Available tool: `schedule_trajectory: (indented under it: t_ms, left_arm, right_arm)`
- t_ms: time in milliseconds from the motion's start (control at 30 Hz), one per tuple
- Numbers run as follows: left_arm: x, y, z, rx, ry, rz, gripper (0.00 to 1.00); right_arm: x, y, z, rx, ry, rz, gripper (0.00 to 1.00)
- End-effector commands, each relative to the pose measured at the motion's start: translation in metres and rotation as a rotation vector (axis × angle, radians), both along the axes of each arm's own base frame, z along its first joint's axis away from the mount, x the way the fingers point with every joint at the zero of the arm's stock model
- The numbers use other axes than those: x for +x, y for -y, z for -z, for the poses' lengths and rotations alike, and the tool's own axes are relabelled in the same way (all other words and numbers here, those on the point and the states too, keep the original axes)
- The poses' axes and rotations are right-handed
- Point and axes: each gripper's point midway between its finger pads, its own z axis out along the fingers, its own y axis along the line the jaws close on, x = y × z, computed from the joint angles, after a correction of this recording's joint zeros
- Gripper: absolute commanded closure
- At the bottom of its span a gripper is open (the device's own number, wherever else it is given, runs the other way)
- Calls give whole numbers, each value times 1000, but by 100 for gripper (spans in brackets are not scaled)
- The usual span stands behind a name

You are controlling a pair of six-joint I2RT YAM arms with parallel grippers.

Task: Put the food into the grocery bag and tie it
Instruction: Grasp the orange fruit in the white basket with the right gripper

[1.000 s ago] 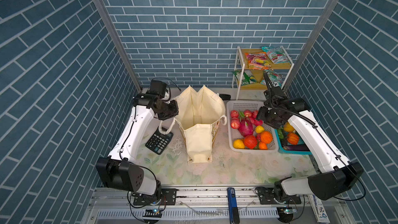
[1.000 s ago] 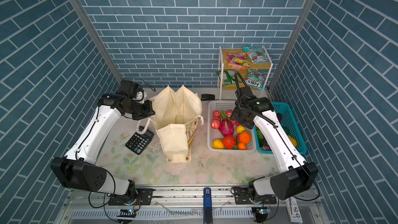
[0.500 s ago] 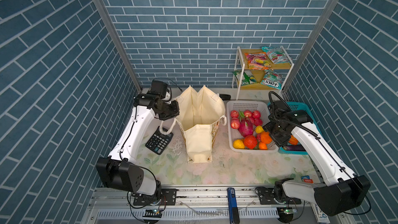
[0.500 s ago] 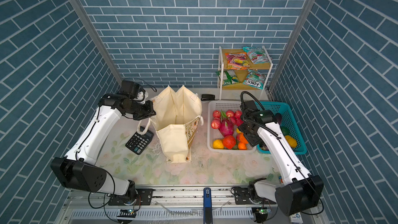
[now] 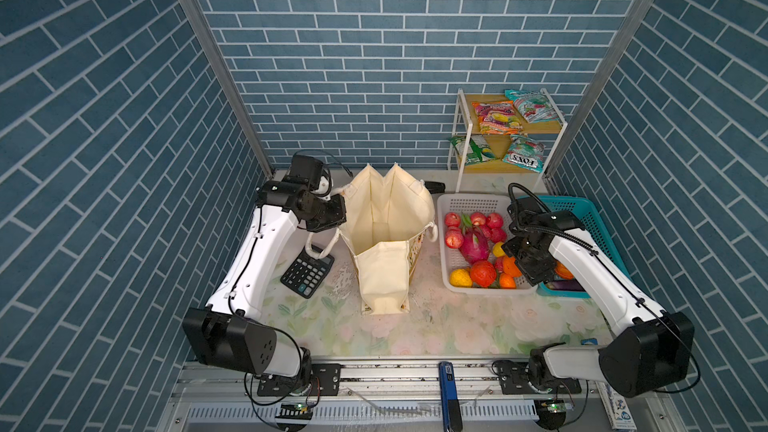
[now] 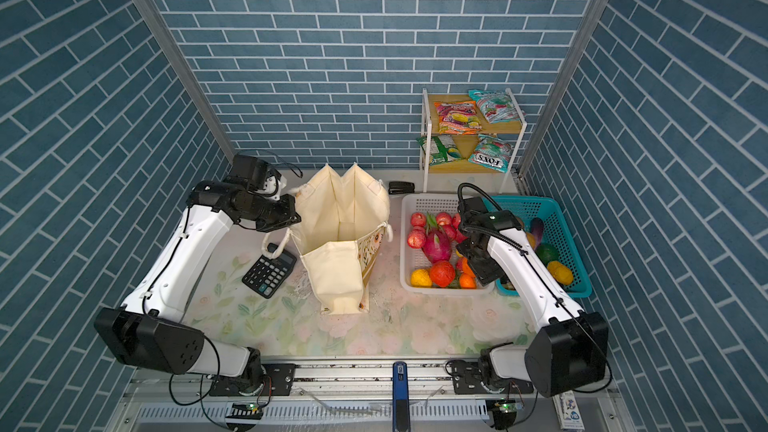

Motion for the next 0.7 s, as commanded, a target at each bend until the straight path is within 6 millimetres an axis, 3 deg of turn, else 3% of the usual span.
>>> schedule_trajectory:
  t_ms: [0, 267, 467, 667]
  left_arm:
    - [-9, 6, -5, -24, 13, 32, 100]
    - [-9, 7, -7, -35, 25, 30, 100]
    - [-10, 7, -6, -35, 24, 29, 100]
    - [-12, 6, -9, -30, 32, 32, 100]
  right_arm:
    - [8, 6, -4, -27, 25, 15, 4]
    - [17, 4, 9, -9, 11, 22, 1]
    - [25, 1, 29, 13, 13, 31, 12]
    - [24, 5, 42, -1, -8, 41, 11]
